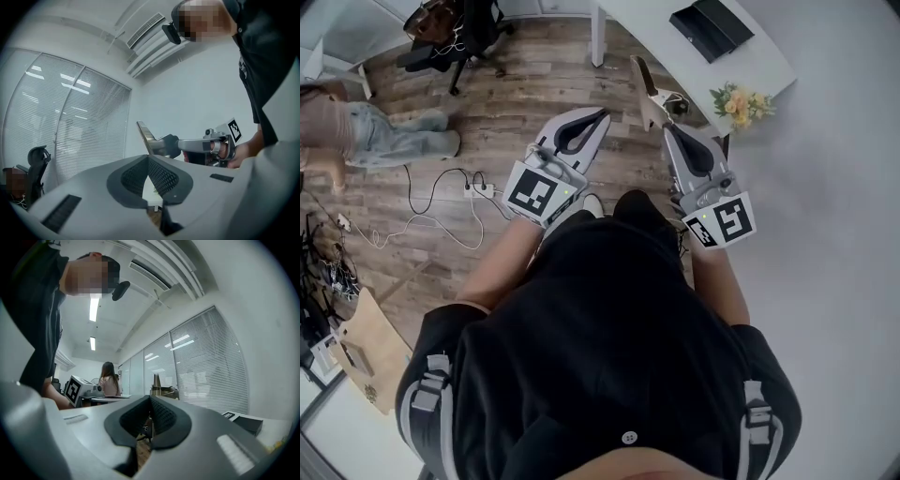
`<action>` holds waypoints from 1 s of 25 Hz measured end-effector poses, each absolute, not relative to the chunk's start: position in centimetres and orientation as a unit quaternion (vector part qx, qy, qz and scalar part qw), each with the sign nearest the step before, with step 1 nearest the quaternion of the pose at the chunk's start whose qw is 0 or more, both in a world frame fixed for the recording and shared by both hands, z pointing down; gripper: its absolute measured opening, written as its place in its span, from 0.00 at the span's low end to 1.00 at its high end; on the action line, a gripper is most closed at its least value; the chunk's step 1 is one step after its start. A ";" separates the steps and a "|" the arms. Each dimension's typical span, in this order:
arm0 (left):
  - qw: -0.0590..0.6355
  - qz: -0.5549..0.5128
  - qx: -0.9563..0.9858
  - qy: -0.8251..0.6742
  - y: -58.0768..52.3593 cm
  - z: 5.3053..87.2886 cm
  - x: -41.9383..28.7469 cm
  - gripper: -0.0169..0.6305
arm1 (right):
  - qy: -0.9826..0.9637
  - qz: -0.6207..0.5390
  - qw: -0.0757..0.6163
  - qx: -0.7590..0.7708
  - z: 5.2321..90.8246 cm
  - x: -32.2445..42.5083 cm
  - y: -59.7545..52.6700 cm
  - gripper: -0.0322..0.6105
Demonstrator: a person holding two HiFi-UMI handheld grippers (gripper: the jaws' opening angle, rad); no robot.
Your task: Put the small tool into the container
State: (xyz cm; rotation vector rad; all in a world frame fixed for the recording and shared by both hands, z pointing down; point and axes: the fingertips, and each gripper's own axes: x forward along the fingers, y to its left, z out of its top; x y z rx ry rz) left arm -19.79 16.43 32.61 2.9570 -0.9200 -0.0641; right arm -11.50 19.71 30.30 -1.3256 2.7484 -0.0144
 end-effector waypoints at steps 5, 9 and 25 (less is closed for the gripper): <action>0.028 -0.020 0.955 -0.295 15.0 33.3 -19.5 0.04 | 0.899 -0.008 0.043 -0.435 31.1 -11.1 18.2 0.07; 0.025 -0.012 0.955 -0.294 13.8 34.3 -19.0 0.04 | 0.899 -0.012 0.048 -0.435 32.0 -10.5 17.0 0.07; 0.033 -0.002 0.952 -0.305 1.2 35.2 -13.1 0.04 | 0.902 -0.025 0.045 -0.428 33.5 -4.4 4.2 0.07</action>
